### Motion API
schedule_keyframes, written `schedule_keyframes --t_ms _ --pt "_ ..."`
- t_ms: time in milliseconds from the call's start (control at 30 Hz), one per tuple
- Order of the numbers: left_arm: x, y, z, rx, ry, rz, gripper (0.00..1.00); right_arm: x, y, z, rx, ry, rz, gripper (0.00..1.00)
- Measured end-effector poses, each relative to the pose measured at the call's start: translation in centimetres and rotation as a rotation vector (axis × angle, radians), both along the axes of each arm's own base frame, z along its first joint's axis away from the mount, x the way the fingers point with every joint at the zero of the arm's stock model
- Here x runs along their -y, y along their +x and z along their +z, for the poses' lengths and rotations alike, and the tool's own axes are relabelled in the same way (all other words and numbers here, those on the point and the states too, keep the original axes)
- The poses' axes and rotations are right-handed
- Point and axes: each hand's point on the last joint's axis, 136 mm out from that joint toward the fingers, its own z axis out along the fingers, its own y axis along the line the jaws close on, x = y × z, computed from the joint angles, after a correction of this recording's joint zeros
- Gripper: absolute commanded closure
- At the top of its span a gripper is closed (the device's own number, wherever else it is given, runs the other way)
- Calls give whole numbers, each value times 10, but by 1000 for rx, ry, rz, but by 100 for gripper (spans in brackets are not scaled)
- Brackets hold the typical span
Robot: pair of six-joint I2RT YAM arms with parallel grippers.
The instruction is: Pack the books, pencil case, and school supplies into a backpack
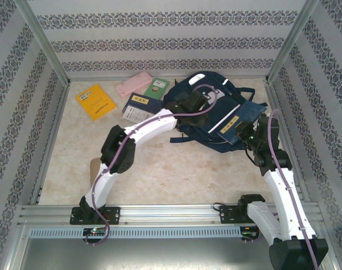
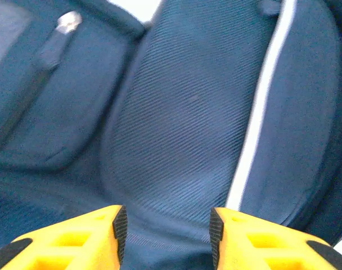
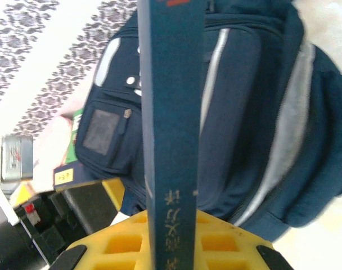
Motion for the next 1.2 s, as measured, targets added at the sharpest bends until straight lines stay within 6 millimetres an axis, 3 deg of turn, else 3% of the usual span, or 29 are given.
schedule_keyframes --t_ms 100,200,367,433,667,800,1000,1200 --pt "32 13 -2 42 -12 -43 61 3 -9 -9 -48 -16 -6 100" --pt "45 24 -16 59 1 -53 67 5 -14 -17 -84 -28 -6 100" --pt "21 27 -72 1 138 -14 74 6 -16 -19 -96 -31 -10 100" --pt "12 24 -82 -10 155 -5 74 6 -15 -21 -102 -31 -10 100" --pt "-48 -3 -79 -63 207 46 73 8 -13 -28 -128 -63 0 100" --pt "-61 -16 -78 -83 215 57 67 10 -12 -31 -139 -84 5 100" --pt "-53 -24 -71 -79 204 5 59 20 -15 -31 -157 -125 -22 100" --pt "-16 -53 -63 -53 193 -187 47 33 -24 -33 -185 -144 -74 100"
